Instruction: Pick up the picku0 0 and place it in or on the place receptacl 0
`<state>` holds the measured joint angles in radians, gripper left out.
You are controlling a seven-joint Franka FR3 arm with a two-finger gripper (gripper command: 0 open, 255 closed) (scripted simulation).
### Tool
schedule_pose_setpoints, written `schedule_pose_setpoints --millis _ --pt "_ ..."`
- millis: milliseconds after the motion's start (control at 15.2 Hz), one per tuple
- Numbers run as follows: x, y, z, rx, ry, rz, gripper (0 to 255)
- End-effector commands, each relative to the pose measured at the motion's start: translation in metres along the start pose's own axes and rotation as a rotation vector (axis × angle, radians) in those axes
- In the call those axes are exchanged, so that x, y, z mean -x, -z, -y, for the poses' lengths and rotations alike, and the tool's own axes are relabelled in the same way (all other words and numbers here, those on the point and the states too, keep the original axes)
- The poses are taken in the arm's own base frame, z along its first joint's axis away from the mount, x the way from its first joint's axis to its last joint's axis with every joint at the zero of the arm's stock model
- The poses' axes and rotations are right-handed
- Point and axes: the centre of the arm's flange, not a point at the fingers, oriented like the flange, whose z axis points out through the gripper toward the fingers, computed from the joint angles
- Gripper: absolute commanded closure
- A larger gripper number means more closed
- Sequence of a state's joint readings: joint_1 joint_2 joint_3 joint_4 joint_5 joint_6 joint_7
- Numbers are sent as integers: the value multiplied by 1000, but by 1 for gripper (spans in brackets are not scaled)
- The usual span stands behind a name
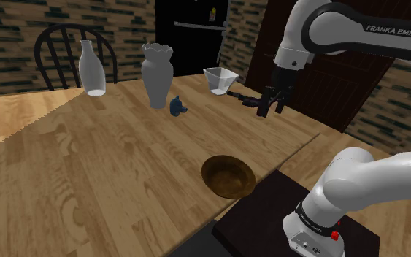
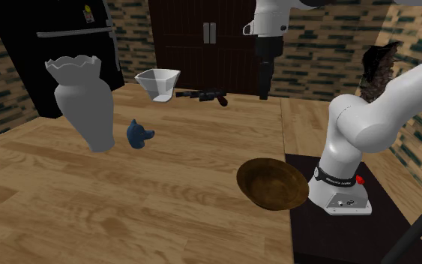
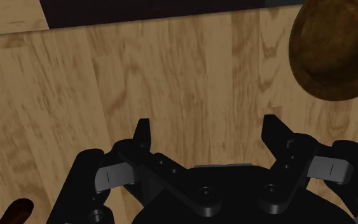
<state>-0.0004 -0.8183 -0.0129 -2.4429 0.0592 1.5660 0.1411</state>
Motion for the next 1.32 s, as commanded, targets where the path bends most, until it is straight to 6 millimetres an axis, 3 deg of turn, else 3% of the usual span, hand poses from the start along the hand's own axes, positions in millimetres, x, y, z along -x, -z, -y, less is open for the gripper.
schedule_pose_setpoints --millis 0,1254 --pt "0 0 0 0 0 0 0" --pt "-231 -35 107 85 32 8 0"
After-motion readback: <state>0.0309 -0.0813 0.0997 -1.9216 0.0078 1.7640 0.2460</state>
